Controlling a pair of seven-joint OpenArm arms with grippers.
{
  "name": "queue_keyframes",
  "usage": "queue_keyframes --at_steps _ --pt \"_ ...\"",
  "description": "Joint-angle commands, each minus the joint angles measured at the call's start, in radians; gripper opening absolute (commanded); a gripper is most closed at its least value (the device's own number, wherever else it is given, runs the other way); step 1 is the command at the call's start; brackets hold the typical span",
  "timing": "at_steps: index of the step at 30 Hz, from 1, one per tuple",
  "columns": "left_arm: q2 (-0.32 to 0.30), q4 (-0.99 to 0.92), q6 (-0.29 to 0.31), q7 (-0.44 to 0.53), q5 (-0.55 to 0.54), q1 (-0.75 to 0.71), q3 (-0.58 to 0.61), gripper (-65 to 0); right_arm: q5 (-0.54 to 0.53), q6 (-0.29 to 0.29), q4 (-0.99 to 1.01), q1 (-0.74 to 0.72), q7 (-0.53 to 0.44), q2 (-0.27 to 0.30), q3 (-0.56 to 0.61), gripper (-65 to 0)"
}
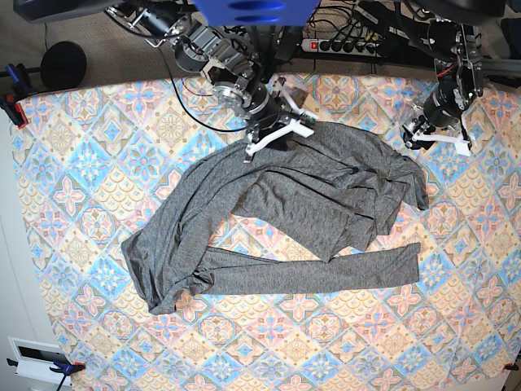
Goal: Layout the t-shirt on the table in an organized manner, then fold the t-shirt properly
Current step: 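Lower the right gripper and grasp the bunched shirt fabric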
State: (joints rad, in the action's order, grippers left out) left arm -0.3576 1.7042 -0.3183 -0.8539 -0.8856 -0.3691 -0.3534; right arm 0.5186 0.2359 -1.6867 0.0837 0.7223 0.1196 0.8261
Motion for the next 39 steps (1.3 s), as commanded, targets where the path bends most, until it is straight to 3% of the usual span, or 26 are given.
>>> queue_keyframes --at_steps 1,39 --pt "-0.013 0.003 0.003 0.003 -0.005 0.006 -0.005 -33.9 0.004 -0.005 -0.022 -0.008 -0.016 -0.007 0.005 -48.6" --pt "-0.013 0.001 0.003 0.003 -0.008 0.026 -0.005 -33.9 0.004 -0.005 0.043 -0.043 -0.011 -0.008 0.006 -48.6"
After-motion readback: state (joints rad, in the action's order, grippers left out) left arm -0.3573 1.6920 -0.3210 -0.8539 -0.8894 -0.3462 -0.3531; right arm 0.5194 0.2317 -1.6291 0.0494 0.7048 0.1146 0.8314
